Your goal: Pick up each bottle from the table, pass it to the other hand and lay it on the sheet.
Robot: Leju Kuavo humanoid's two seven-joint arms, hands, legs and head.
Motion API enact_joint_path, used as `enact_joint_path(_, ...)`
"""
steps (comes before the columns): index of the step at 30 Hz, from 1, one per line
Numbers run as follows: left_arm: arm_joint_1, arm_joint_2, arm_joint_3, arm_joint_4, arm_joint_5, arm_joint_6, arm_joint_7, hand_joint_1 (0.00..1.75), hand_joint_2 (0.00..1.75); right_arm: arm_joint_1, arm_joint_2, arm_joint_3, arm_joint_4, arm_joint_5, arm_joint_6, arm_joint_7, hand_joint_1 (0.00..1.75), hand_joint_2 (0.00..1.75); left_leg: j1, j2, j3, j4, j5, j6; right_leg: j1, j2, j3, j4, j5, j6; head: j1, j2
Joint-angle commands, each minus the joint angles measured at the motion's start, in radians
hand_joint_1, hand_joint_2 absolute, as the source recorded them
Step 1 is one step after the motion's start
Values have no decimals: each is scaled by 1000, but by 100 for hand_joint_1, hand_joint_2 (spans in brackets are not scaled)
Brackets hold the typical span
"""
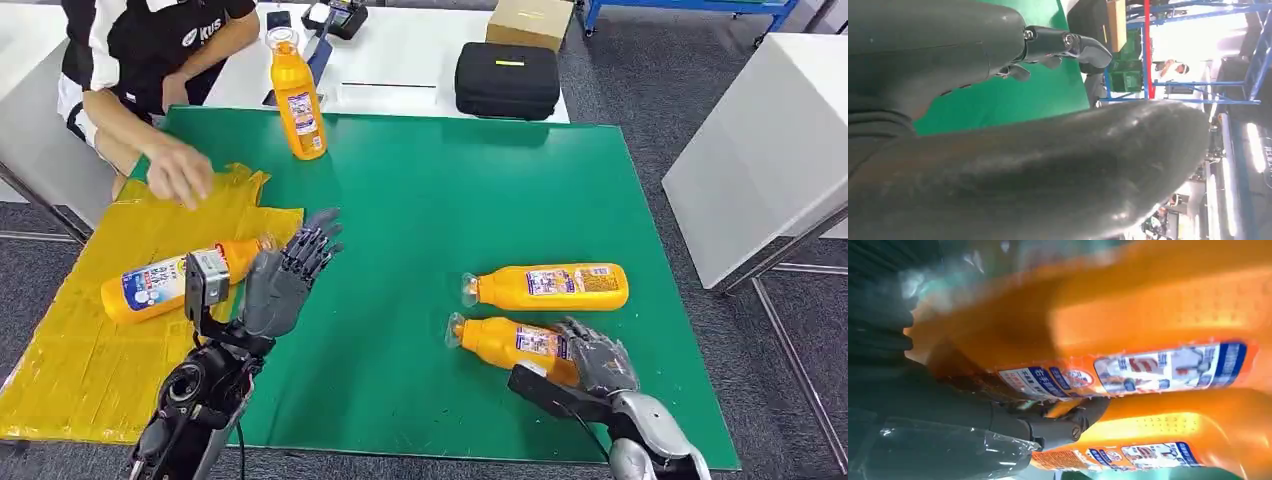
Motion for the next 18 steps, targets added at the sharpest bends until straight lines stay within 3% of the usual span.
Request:
enact_joint_path(1,-16,3,13,48,6,3,6,0,0,0,6,39,126,-17,17,-1,175,175,1,-2,5,-1,-2,0,1,-1,6,-1,-2,-3,0,0)
enact_joint_path(10,-13,1,23,57,20,1,2,0,0,0,-5,60,88,-70,-7,-40,175,175,1,-1,10,-1,-4,-1,1,0,10,-1,-2,-3,0,0)
enact_joint_path(11,-8,1,29,52,24,5,0,0,0,5,0,61,69,-134,-22,-113,175,175,1,-2,12,-1,-5,0,2,0,12,-1,-3,-5,0,0)
enact_joint_path(13,1,3,37,45,26,9,-6,0,0,-10,16,61,44,-179,-81,-171,175,175,1,-1,13,-1,-5,-1,1,1,13,-1,-4,-5,0,0)
enact_joint_path(15,16,4,44,28,20,15,-12,0,0,-36,56,30,21,-182,-213,-206,175,175,1,1,13,-1,-6,-1,1,3,12,0,-3,-6,0,0)
enact_joint_path(16,22,3,46,21,16,17,-14,0,175,-51,67,23,10,-151,-259,-187,175,175,1,3,11,0,-5,-1,1,4,10,0,-2,-4,0,0)
enact_joint_path(18,23,1,45,19,13,18,-14,0,175,-72,86,3,-10,-157,-303,-185,175,175,0,4,10,0,-5,-1,1,5,9,0,-1,-4,0,0)
